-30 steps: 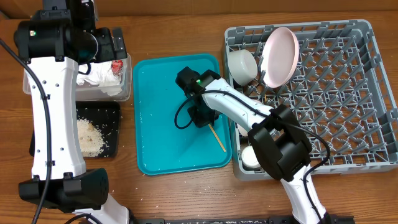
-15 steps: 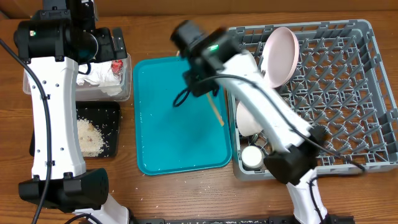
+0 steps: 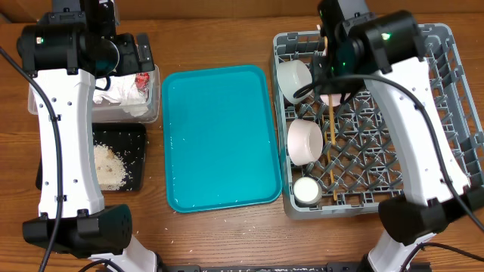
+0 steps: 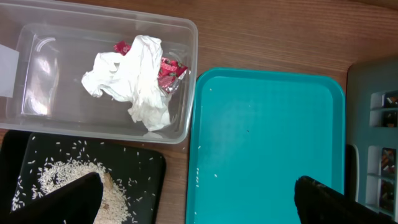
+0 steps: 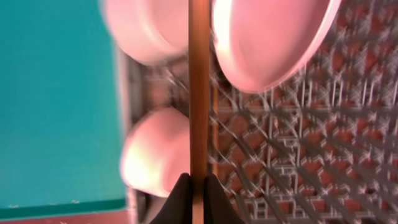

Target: Sort waste into correct bins and load items into the dishwasher

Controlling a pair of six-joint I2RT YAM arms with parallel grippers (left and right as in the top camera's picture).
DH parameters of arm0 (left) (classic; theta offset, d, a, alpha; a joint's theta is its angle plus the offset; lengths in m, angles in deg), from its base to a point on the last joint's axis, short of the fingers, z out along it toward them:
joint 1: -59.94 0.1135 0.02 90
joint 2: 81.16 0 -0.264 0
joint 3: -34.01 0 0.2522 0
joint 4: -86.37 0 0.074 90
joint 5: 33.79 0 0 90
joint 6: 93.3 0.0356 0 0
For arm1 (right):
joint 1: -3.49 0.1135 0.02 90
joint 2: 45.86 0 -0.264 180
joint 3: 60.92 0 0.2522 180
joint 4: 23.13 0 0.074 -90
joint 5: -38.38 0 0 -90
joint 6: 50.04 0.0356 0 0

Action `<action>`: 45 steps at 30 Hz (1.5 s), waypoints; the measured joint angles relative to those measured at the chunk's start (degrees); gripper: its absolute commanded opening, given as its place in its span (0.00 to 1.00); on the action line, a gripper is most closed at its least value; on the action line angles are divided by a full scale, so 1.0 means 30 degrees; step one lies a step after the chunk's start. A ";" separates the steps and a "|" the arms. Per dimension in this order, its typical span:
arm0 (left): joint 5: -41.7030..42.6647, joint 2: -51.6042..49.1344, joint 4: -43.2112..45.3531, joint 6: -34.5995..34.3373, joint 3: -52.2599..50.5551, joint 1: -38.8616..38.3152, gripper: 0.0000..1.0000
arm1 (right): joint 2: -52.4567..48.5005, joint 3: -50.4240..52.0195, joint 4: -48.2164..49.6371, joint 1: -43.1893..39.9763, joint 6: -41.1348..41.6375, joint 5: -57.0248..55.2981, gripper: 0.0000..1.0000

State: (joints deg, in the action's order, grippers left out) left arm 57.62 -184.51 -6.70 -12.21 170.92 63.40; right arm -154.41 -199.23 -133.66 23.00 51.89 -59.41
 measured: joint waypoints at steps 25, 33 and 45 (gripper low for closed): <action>0.0007 0.0000 -0.0007 0.0000 0.0000 0.0000 1.00 | -0.0168 0.1260 -0.0058 -0.0962 0.0736 0.1035 1.00; 0.0000 0.0000 0.0000 0.0000 0.0000 0.0000 1.00 | 0.0481 -0.2674 -0.0073 -0.0889 -0.0350 0.4350 1.00; 0.0007 0.0000 0.0000 0.0007 0.0000 0.0000 1.00 | 0.4255 -0.2528 0.2907 -0.4765 -0.4277 0.4976 1.00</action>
State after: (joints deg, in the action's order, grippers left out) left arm 57.64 -184.51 -6.70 -12.19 170.92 63.40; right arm -141.65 -206.82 -124.94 8.71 39.06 -44.48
